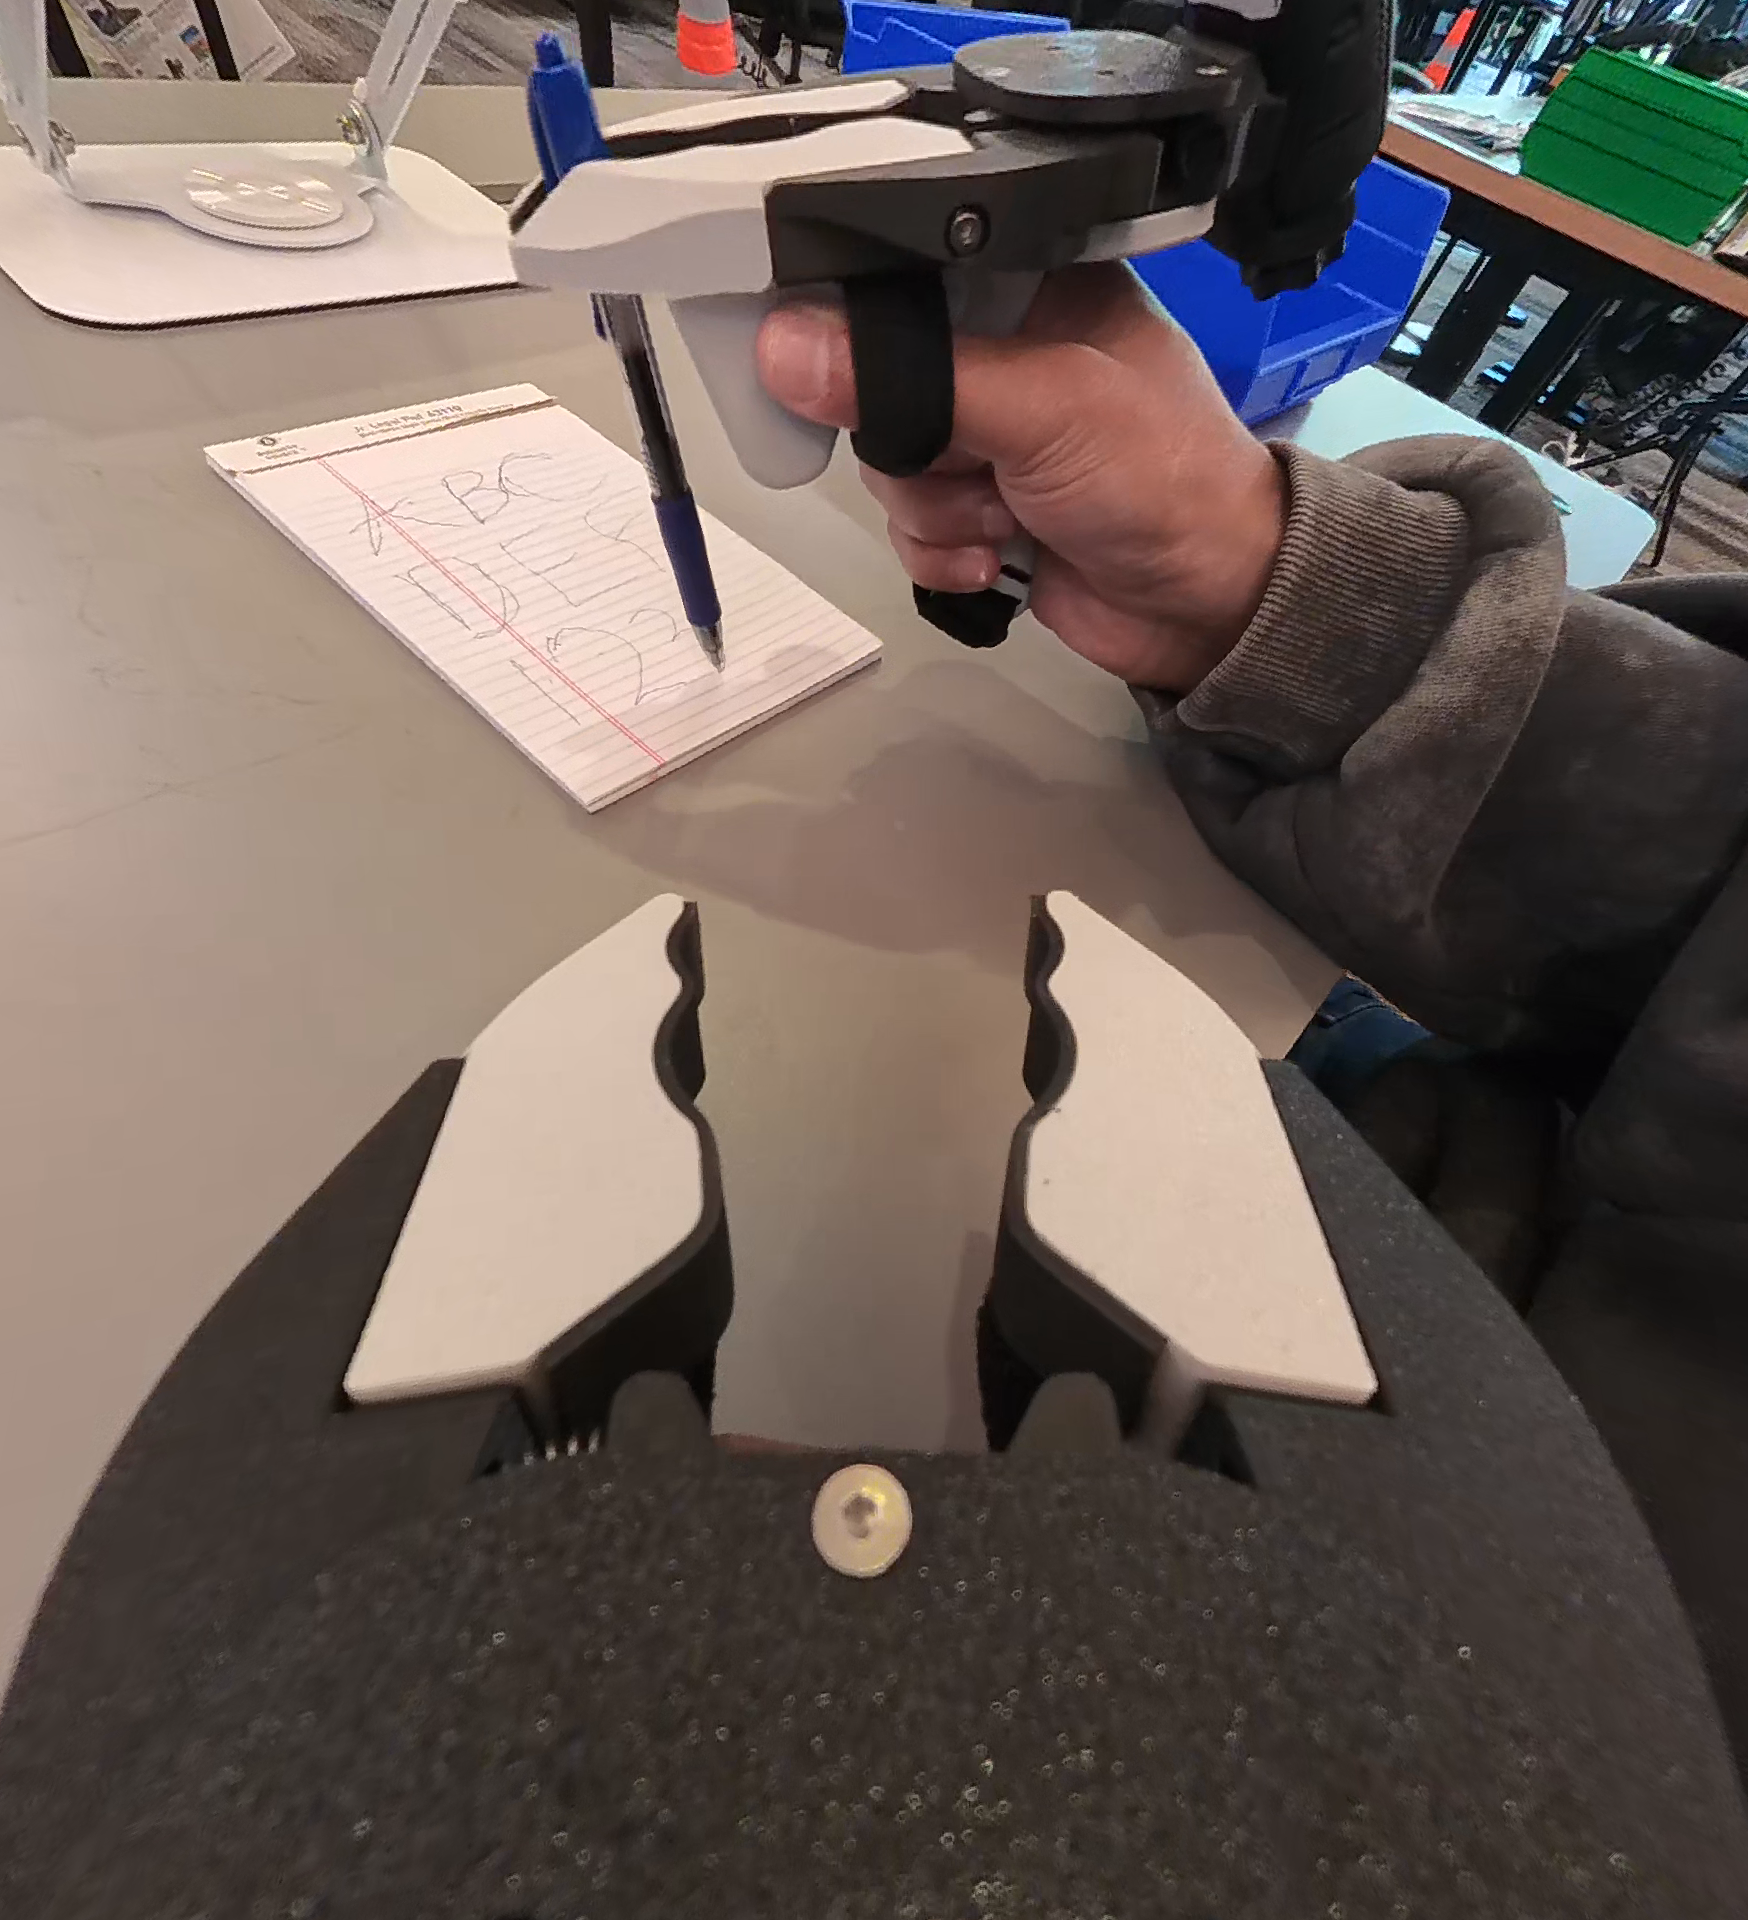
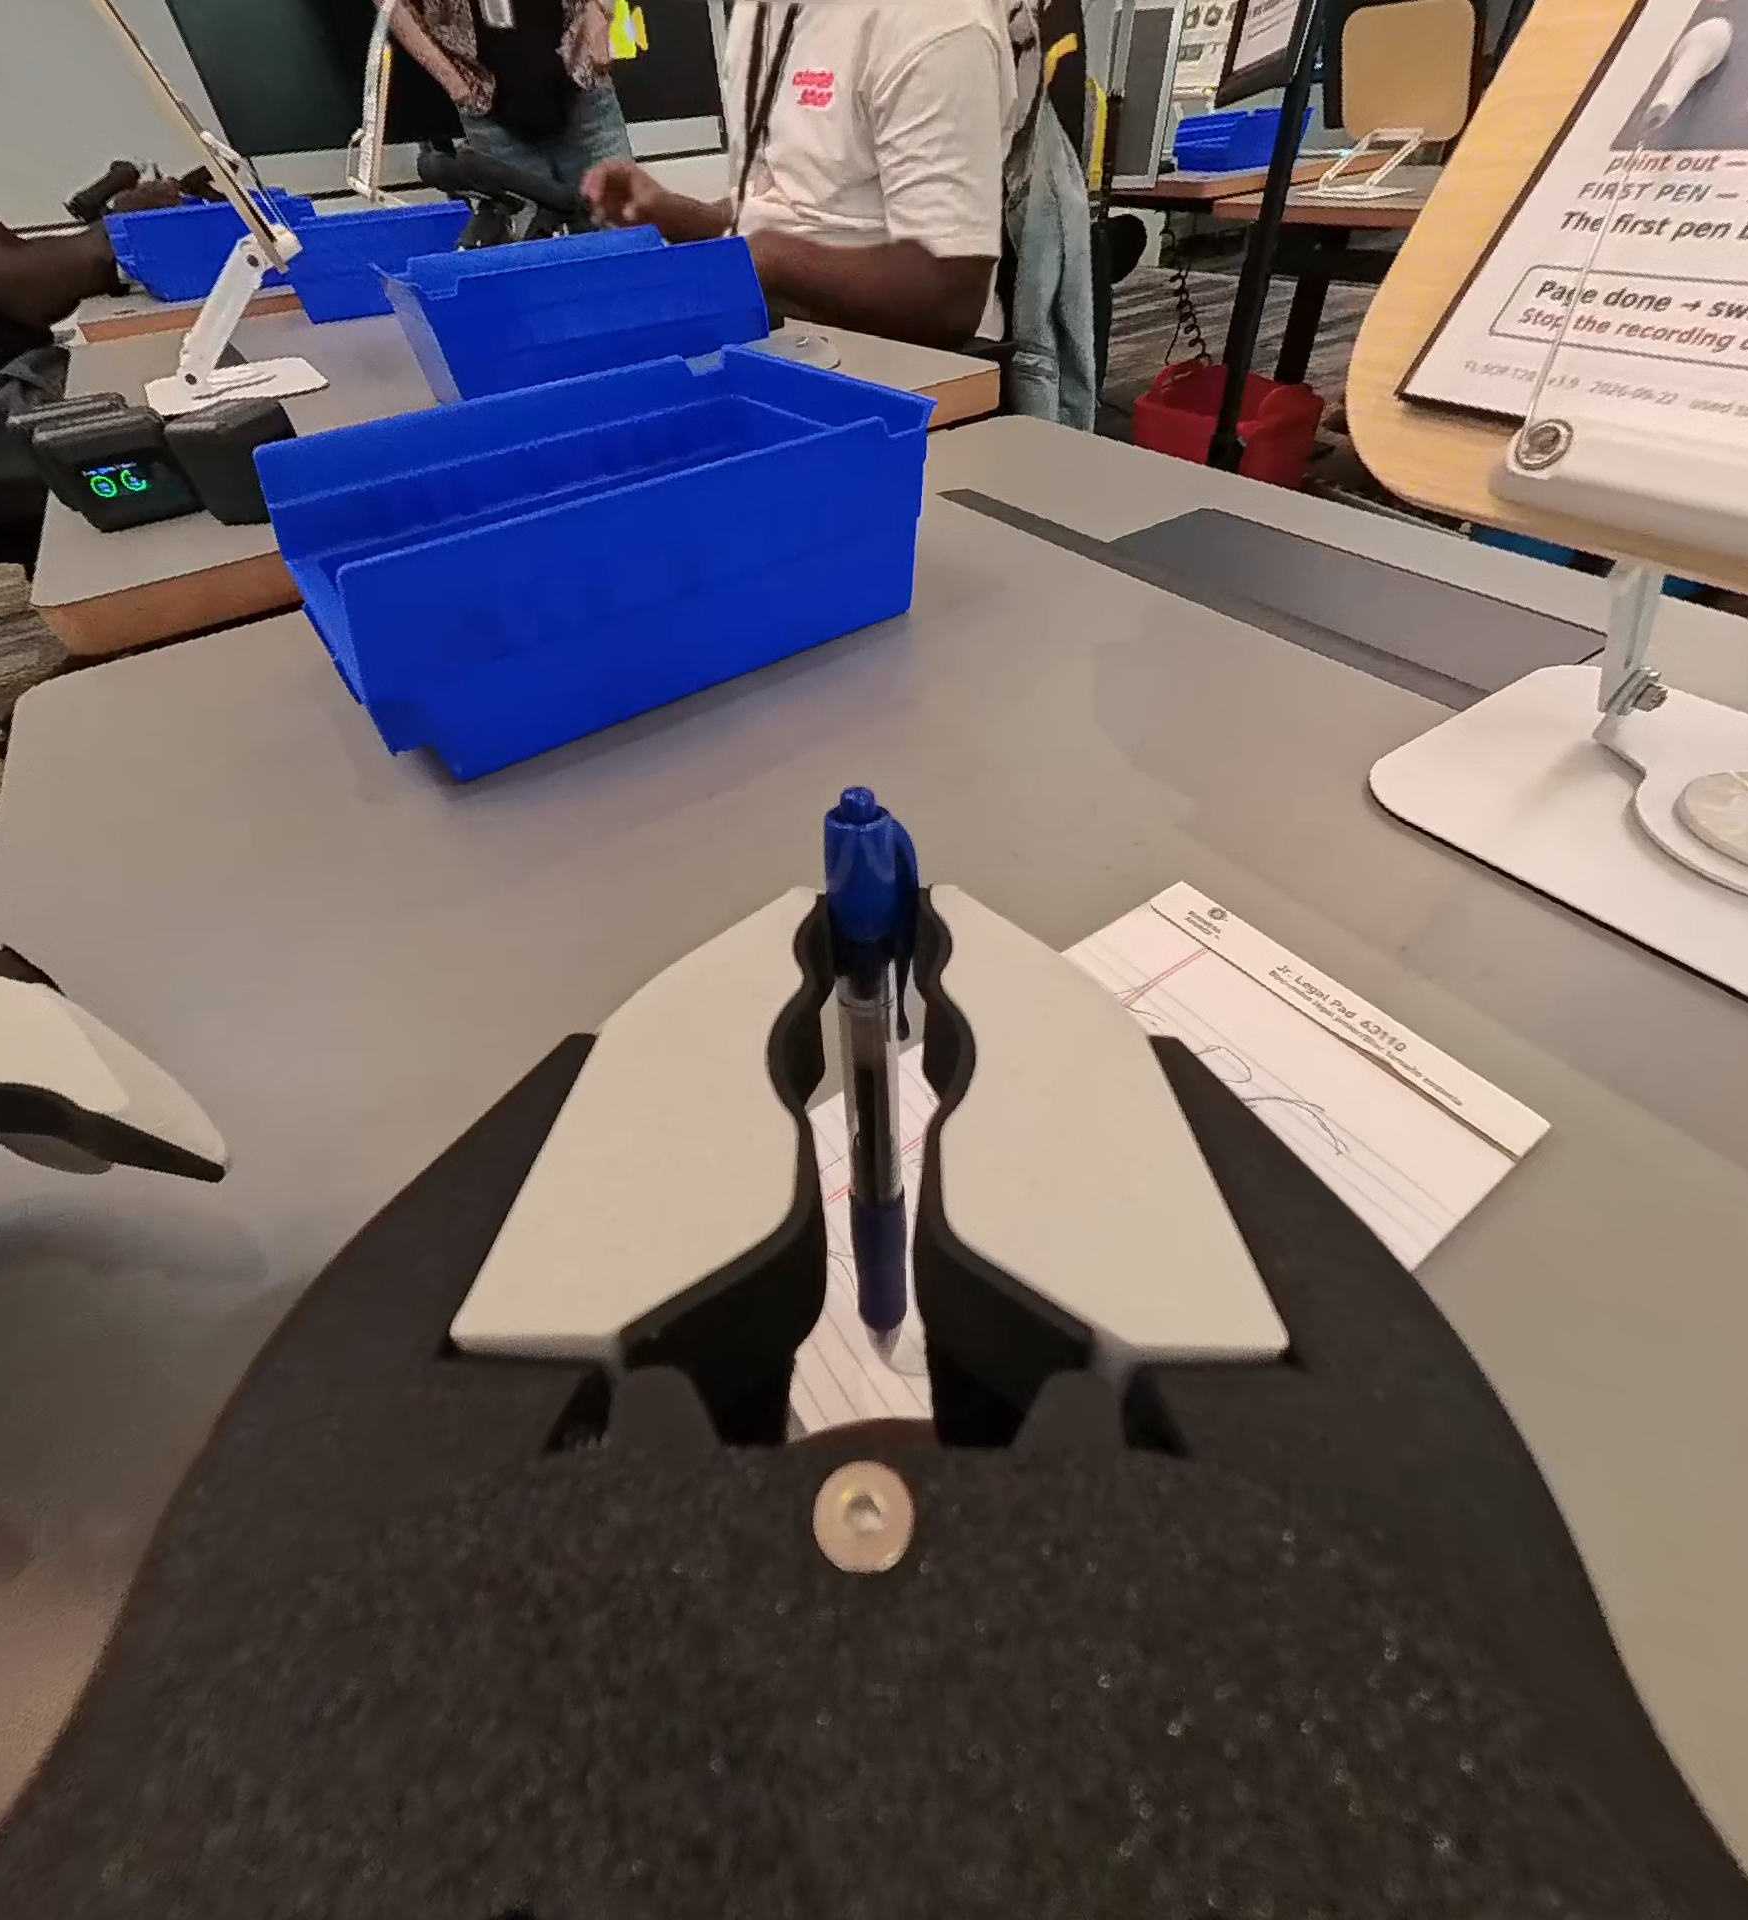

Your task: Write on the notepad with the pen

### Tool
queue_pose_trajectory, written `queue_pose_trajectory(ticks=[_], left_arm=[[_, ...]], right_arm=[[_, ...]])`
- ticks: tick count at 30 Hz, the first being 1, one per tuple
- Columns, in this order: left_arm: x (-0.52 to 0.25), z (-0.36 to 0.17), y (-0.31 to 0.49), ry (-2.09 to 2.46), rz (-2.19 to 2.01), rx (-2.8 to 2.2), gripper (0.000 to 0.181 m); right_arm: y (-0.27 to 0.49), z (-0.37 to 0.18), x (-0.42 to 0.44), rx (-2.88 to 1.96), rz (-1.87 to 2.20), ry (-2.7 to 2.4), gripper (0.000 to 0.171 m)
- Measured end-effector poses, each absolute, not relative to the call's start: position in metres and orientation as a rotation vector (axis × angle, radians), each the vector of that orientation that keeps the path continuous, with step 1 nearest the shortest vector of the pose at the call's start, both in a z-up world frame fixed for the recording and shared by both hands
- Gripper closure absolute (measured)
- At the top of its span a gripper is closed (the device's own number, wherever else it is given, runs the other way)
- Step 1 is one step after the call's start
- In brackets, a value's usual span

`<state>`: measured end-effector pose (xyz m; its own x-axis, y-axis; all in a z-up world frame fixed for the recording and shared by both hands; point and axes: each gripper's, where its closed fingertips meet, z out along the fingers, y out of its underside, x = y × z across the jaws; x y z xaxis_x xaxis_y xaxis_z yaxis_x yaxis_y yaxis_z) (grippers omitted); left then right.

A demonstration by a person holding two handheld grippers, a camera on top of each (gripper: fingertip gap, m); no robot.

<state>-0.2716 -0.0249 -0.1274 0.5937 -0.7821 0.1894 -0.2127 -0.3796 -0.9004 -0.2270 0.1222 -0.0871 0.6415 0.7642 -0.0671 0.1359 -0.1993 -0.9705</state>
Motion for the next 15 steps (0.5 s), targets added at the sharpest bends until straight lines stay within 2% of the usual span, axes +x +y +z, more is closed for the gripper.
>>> queue_pose_trajectory(ticks=[15], left_arm=[[-0.2737, -0.128, -0.0233, 0.793, -0.775, -1.901, 0.122]], right_arm=[[0.131, -0.0869, -0.2364, -1.707, 0.696, -0.753, 0.157]])
